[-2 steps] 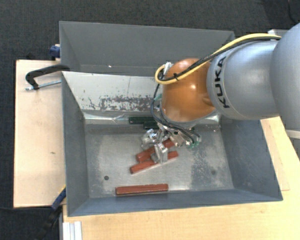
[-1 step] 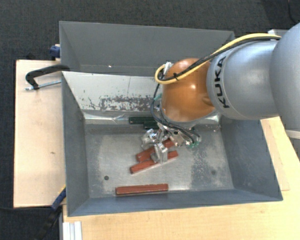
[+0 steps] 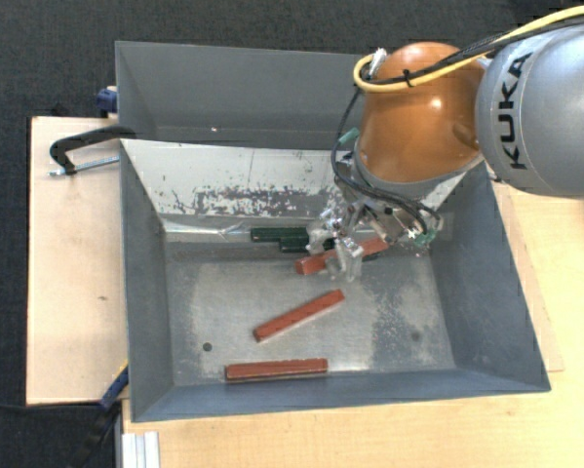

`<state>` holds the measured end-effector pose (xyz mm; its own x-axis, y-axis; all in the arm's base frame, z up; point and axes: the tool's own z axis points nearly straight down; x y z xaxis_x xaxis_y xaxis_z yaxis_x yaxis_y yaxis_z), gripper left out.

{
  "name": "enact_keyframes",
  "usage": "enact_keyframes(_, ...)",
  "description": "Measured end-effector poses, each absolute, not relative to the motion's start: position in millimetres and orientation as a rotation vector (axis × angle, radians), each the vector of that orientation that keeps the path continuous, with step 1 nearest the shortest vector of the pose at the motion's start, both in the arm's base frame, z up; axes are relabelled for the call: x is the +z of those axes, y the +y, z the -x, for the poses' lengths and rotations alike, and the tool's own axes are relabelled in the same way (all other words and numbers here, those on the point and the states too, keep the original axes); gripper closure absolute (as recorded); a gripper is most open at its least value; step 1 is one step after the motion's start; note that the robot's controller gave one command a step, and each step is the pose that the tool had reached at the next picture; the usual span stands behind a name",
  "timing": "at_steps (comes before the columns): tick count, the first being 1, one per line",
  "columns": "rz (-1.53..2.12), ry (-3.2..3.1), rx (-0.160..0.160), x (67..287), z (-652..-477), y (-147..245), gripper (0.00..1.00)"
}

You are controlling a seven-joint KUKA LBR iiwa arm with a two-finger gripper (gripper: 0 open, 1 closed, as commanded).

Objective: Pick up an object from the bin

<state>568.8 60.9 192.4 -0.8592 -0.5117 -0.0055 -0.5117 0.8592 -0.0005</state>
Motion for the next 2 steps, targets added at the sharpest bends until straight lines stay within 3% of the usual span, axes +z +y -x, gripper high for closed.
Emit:
enact_keyframes(1,0.833,3.024,0.002,192,-568.6,61,1.0)
enact_keyframes(2,0.818,3.032,0.003,244,-569.8,60,1.0)
